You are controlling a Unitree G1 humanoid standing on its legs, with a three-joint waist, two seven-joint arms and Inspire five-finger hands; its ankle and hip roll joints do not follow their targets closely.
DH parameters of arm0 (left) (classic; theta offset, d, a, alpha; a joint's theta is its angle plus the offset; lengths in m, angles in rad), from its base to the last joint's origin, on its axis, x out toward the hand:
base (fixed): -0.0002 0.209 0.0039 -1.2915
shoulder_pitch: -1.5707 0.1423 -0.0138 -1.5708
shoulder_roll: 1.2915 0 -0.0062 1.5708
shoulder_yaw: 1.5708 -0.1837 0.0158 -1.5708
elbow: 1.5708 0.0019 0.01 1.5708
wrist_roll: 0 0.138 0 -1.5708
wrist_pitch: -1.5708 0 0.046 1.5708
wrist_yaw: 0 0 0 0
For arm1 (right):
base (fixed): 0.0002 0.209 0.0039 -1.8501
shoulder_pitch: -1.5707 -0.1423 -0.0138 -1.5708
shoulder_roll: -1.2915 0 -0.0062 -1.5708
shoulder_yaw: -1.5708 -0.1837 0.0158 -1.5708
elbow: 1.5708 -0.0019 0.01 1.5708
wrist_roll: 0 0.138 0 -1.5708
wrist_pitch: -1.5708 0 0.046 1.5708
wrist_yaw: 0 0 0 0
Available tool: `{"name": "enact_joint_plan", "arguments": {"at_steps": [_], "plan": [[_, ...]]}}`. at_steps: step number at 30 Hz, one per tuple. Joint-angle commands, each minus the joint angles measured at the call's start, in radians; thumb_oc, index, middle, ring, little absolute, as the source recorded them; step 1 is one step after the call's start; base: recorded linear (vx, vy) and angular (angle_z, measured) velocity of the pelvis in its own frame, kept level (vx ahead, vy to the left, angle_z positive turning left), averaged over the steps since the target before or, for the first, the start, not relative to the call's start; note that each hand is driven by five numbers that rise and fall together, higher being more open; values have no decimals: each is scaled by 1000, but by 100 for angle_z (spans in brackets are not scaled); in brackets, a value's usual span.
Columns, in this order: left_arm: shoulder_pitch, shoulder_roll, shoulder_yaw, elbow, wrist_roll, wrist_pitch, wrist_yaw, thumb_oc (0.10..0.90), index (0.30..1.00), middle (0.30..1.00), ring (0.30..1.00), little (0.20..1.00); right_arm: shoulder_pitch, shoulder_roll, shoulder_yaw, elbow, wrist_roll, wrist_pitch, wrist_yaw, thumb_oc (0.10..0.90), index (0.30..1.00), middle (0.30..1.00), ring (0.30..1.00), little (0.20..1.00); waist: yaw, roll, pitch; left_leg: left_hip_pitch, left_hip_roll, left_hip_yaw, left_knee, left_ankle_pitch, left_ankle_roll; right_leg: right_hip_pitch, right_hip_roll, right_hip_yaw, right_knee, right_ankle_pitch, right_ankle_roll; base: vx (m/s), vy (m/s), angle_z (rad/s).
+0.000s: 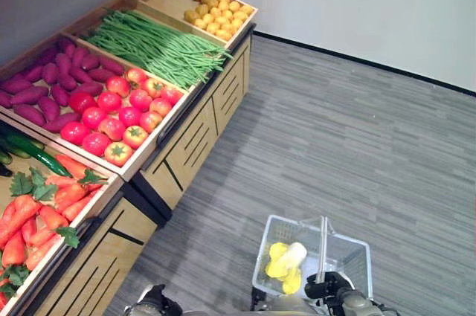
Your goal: Get the vegetables into the basket
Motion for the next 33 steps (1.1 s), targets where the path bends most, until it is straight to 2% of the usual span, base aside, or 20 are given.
{"name": "enact_joint_plan", "arguments": {"at_steps": [1,5,8,10,11,15,26,30,31,32,33], "plan": [[-17,-38,-14,22,-13,-16,-5,900,1000,1000,1000,1000,44,5,36,22,-34,-4,11,400,300,300,300,300,0,-25,-31,43,-73,29,-41,-3,67,-85,-92,74,92,-4,117,3,30,6],[-34,-49,-35,9,-1,-19,-9,900,1000,1000,1000,1000,55,-3,15,21,-33,-4,5,400,300,300,300,300,-13,-15,-23,9,-54,111,-86,16,53,-70,-130,4,88,-11,129,-37,56,57],[-37,-50,-40,10,4,-19,-11,900,1000,1000,1000,1000,58,-2,10,23,-33,-5,4,400,300,300,300,300,-23,-13,-24,2,-55,182,-86,15,51,-55,-142,-17,79,-7,135,-9,48,42],[-37,-57,-46,1,13,-20,-14,900,1000,1000,1000,1000,65,-2,-1,29,-32,-1,2,400,300,300,300,300,-34,-14,-22,-10,-61,280,-86,15,54,-38,-166,-40,73,0,146,-32,90,7],[-36,-57,-46,1,15,-21,-15,900,1000,1000,1000,1000,65,-4,-2,33,-38,2,1,400,300,300,300,300,-36,-15,-24,-9,-63,306,-86,7,59,-36,-172,-43,78,0,149,-24,72,7],[-35,-59,-47,0,16,-21,-18,900,1000,1000,1000,1000,61,-4,0,38,-47,6,0,400,300,300,300,300,-34,-21,-22,-11,-76,342,-79,5,68,-28,-185,-50,73,9,155,-17,59,5],[-24,-36,-26,-1,18,-26,-20,900,1000,1000,1000,1000,35,1,10,35,-70,15,11,400,300,300,300,300,11,-55,-11,-32,-159,333,-26,-69,127,-51,-232,15,75,70,196,-23,127,2],[-23,-18,-10,0,14,-28,-18,900,1000,1000,1000,1000,24,8,13,33,-77,16,13,400,300,300,300,300,36,-83,2,-43,-210,318,4,-103,164,-72,-272,50,83,119,225,-27,253,-7],[-22,-15,-6,0,13,-29,-18,900,1000,1000,1000,1000,21,9,11,29,-74,15,12,400,300,300,300,300,44,-89,6,-43,-218,314,13,-113,176,-81,-281,63,116,113,227,-3,256,2],[-22,-14,-6,-1,10,-29,-18,900,1000,1000,1000,1000,20,11,12,27,-73,15,13,400,300,300,300,300,47,-90,10,-40,-221,310,16,-115,182,-89,-285,77,147,110,229,86,268,7],[-38,-4,-18,-5,10,-34,-18,900,1000,1000,1000,1000,11,12,9,26,-50,8,13,400,300,300,300,300,23,-96,26,-23,-231,251,15,-120,189,-150,-266,198,177,171,229,113,169,26]]}}
